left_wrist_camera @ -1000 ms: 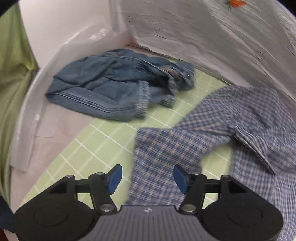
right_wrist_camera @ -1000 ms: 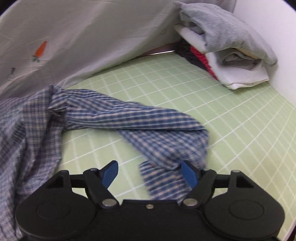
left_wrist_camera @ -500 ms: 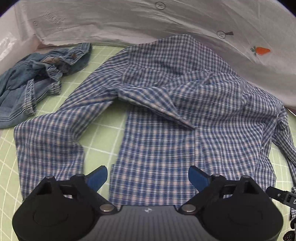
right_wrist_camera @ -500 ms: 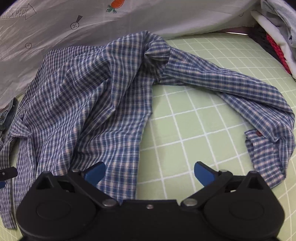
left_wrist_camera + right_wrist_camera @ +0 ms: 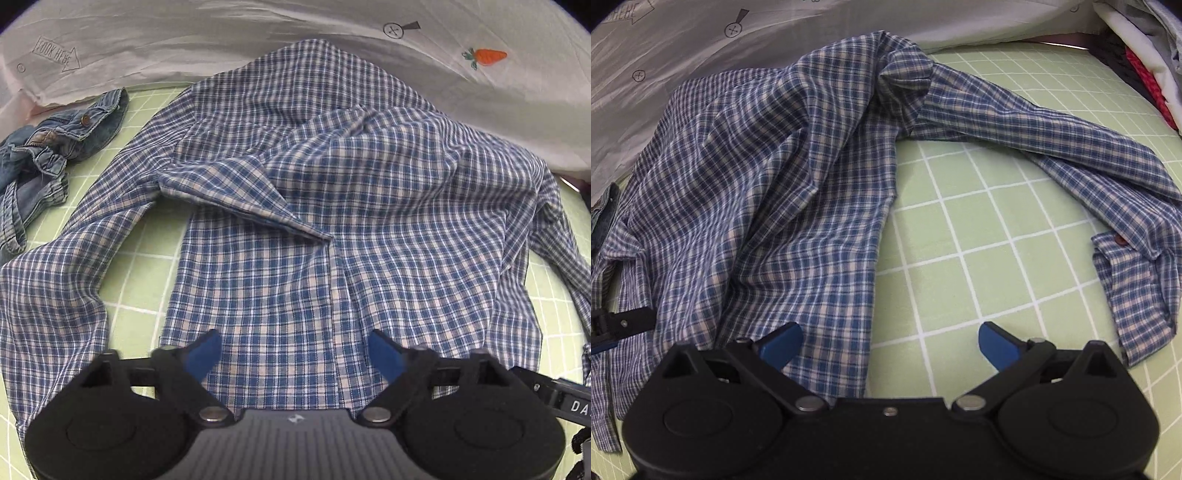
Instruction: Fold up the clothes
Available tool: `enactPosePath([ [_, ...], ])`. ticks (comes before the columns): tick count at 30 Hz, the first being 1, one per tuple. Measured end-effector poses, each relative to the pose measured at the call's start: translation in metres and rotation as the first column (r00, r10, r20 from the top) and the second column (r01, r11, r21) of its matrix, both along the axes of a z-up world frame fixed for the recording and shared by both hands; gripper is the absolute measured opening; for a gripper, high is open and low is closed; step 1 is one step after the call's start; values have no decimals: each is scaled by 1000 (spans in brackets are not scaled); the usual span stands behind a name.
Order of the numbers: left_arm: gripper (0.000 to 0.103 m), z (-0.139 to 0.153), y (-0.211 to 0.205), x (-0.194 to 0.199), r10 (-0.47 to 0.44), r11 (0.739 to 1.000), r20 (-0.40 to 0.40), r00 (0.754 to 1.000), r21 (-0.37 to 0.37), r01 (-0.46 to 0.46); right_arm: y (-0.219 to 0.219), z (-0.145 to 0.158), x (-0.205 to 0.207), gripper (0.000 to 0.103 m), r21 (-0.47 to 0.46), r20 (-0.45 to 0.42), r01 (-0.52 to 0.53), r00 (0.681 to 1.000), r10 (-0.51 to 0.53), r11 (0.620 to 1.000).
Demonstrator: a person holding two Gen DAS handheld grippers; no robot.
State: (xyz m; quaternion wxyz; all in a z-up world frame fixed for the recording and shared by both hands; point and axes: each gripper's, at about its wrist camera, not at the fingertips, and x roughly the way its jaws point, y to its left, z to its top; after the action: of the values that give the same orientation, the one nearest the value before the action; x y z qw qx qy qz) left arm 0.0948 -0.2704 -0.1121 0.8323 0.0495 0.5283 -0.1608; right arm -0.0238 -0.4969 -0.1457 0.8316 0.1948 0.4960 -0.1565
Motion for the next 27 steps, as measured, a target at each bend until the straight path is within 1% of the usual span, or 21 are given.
enactPosePath([
  [2, 53, -1, -1, -3, -13, 1000, -4, 1000, -11, 13, 4, 2, 1, 102, -1, 13, -30, 999, 30, 1000],
  [3, 50, -1, -1, -5, -19, 1000, 0, 1000, -12, 19, 7, 3, 2, 98, -3, 19, -46, 999, 46, 999],
  [5, 37, 0, -4, -10, -49, 999, 12, 999, -2, 49, 10, 2, 3, 90, 0, 21, -71, 997, 71, 997],
  [6, 32, 0, -5, -12, -63, 998, 16, 998, 2, 63, 12, 2, 3, 86, -2, 16, -77, 997, 77, 997],
  [7, 23, 0, -5, -13, -70, 998, 15, 997, -4, 71, 13, 1, 3, 84, -1, 15, -81, 997, 81, 997],
  [8, 13, 0, -4, -14, -76, 997, 13, 997, -13, 76, 13, 0, 3, 75, 0, 15, -85, 996, 85, 996],
  [9, 12, 0, -3, -15, -73, 997, 14, 997, -21, 73, 14, 0, 2, 68, 0, 25, -92, 995, 92, 996],
  [10, 9, 0, -2, -15, -69, 997, 17, 997, -25, 70, 16, 1, 1, 59, 1, 36, -100, 994, 100, 995],
  [11, 5, 1, 0, -16, -66, 997, 20, 998, -28, 67, 16, 2, 0, 36, 9, 48, -110, 993, 109, 994],
  [12, 4, 2, 2, -17, -62, 997, 24, 998, -33, 63, 16, 3, 0, 18, 15, 53, -119, 992, 118, 993],
  [13, 3, 6, 6, -19, -55, 998, 29, 998, -41, 56, 15, 3, -1, 13, 15, 59, -125, 991, 124, 992],
  [14, 3, 9, 10, -20, -46, 998, 35, 998, -50, 48, 14, 6, -3, 3, 15, 78, -127, 989, 125, 992],
  [15, 3, 13, 16, -22, -35, 998, 44, 998, -55, 38, 13, 9, -6, 1, 16, 100, -128, 987, 126, 992],
  [17, 2, 22, 28, -28, -12, 998, 64, 998, -63, 16, 9, 17, -13, 1, 14, 143, -123, 982, 120, 992],
  [21, 2, 38, 62, -43, 66, 994, 80, 995, -90, -59, -2, 41, -39, 0, -33, 210, -59, 976, 64, 998],
  [27, 2, 59, 111, -78, 162, 981, 95, 982, -119, -150, -14, 70, -87, 0, -80, 262, 24, 965, -2, 997],
])
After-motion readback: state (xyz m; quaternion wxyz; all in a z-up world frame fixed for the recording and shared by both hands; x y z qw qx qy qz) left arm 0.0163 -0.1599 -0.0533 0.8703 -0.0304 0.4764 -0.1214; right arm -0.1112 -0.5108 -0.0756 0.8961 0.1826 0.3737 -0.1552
